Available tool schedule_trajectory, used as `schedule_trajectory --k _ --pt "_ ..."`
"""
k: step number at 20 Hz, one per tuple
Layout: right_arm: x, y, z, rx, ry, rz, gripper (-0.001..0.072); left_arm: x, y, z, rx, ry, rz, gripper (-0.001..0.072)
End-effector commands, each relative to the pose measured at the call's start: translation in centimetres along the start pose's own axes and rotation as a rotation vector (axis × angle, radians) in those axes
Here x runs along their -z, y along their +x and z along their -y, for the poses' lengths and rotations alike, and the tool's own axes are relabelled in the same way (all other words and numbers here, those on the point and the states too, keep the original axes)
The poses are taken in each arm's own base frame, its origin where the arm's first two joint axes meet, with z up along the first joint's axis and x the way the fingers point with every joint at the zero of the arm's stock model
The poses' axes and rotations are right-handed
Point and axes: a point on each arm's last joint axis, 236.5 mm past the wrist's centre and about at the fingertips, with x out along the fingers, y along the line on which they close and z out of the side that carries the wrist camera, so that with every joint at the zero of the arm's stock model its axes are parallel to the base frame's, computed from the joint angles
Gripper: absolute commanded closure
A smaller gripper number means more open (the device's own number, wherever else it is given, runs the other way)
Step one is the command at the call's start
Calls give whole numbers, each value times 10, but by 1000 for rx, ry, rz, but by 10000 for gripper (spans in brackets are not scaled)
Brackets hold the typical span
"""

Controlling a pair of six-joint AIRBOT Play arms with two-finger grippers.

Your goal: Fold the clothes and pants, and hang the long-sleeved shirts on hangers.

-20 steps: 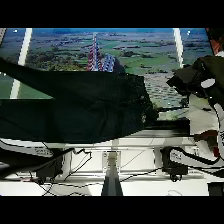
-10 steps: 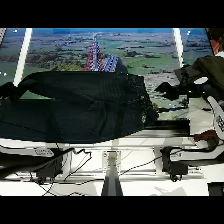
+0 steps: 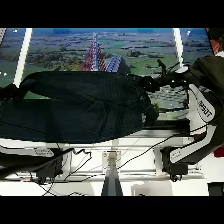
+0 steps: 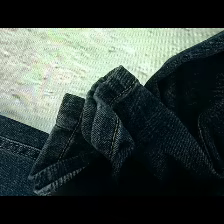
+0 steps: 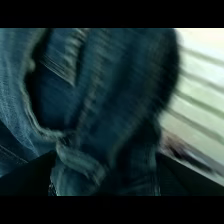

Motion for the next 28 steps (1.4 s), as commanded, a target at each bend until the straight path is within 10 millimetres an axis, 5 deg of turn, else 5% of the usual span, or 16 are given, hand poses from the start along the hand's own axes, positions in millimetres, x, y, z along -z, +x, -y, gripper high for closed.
schedule_trajectory --k 1,5,6,8,10,13,16,18,20,24,26,28 --pt "-15 14 -17 7 -76 29 79 -3 0 -1 -1 -3 13 673" --pt "-43 22 -5 115 -123 142 602 -13 -1 3 14 -28 56 674" --pt "-51 20 -3 134 -131 178 686 -19 -2 6 29 -46 80 674" --pt "-69 10 -1 167 -160 230 686 -40 -9 12 57 -84 153 674" --pt "-91 -18 1 242 -221 297 687 -83 -39 11 45 -67 269 674" --pt "-126 -90 10 415 -215 480 687 -148 -108 14 19 -3 459 674" --pt "-131 -163 11 530 -235 585 687 -179 -155 19 1 39 573 674" --pt "-127 -195 6 561 -240 622 687 -175 -151 25 -12 131 553 674" --pt "-120 -206 9 572 -232 612 687 -155 -121 28 -4 161 482 674" --pt "-112 -188 28 572 -199 551 686 -63 -21 29 45 158 214 674" --pt "-111 -178 39 567 -178 531 686 -22 14 21 33 195 103 670" --pt "-111 -170 45 558 -162 519 686 -9 28 20 41 185 61 496"
